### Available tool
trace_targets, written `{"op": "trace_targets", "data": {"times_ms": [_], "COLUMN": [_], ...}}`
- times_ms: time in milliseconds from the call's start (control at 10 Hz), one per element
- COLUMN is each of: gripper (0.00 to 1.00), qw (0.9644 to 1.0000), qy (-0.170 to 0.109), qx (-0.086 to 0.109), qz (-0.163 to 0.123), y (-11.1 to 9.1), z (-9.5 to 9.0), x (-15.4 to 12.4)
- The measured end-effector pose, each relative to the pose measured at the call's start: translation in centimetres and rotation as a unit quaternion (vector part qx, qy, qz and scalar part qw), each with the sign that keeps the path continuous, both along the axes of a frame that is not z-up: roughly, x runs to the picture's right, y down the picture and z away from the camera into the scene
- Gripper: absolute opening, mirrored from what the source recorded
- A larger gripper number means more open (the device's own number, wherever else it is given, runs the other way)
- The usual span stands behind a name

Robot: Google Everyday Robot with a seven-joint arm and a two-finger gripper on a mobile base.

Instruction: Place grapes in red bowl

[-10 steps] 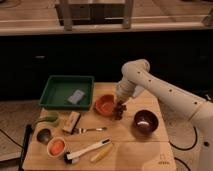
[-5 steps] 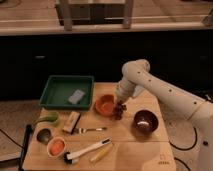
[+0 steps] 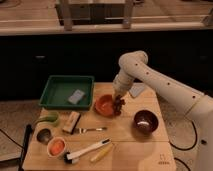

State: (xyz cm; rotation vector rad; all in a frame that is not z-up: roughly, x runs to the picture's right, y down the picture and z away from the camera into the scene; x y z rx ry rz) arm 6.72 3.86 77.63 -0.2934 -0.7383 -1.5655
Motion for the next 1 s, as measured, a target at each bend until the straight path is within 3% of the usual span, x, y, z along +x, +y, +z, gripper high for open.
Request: {"op": "trace_targets", "data": {"times_ms": [500, 1000], "gripper": [0.01, 0.01], "qw": [0.9998, 0.9996], "qy": [-0.001, 0.027], "qx": [0.003, -0.005], "qz": [-0.017, -0.004], "y": [-1.7, -2.0], "z": [-0.1, 1.1], "x": [-1.5, -2.3]}}
